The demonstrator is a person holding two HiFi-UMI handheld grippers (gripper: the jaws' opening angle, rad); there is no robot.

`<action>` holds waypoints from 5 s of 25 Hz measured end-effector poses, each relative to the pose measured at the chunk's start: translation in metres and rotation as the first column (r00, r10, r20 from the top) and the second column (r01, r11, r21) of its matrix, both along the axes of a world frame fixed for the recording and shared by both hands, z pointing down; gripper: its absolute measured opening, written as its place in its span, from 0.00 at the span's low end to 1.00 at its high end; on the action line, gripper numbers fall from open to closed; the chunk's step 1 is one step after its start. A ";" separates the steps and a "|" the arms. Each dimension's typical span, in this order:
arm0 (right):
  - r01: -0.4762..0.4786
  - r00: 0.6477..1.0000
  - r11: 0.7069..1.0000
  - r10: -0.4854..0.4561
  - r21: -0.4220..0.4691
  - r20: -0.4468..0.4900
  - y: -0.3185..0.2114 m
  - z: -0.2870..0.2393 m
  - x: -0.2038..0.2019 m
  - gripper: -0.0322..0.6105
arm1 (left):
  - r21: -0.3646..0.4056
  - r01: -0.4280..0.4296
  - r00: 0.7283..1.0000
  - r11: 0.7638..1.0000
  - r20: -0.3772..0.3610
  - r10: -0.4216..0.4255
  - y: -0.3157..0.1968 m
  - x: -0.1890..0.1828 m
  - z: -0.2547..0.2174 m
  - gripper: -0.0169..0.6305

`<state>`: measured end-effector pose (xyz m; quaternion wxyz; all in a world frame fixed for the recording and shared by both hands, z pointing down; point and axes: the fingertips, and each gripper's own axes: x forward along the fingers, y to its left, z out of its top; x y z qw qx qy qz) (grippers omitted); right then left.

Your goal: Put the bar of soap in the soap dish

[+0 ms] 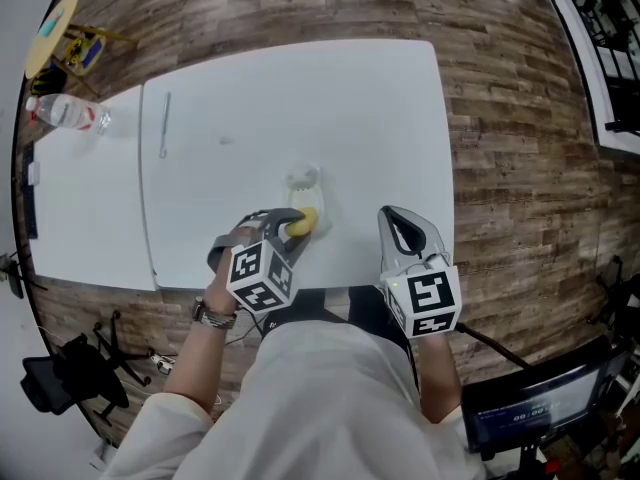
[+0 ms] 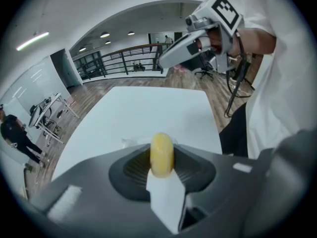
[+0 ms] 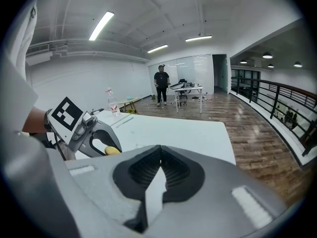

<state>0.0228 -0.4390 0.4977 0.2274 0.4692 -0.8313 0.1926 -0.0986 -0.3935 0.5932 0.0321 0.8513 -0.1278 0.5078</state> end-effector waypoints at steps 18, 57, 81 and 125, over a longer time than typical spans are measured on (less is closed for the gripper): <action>-0.008 1.000 1.000 0.008 -0.006 -0.001 0.002 0.002 0.002 0.05 | -0.078 0.024 1.000 0.997 0.003 -0.024 -0.010 0.004 0.005 0.23; -0.028 1.000 0.999 0.028 -0.020 0.010 0.008 0.003 0.009 0.05 | -0.024 0.088 0.994 0.996 0.067 -0.086 -0.036 0.006 0.032 0.29; 0.021 0.999 0.999 -0.022 0.029 0.033 0.009 -0.012 0.005 0.05 | 0.010 0.238 0.968 0.971 -0.087 -0.236 -0.036 0.009 -0.016 0.27; 0.220 0.972 0.854 -0.235 0.472 -0.027 -0.011 -0.175 0.019 0.05 | 0.418 0.593 0.768 0.689 -0.551 -0.327 -0.041 0.033 -0.229 0.04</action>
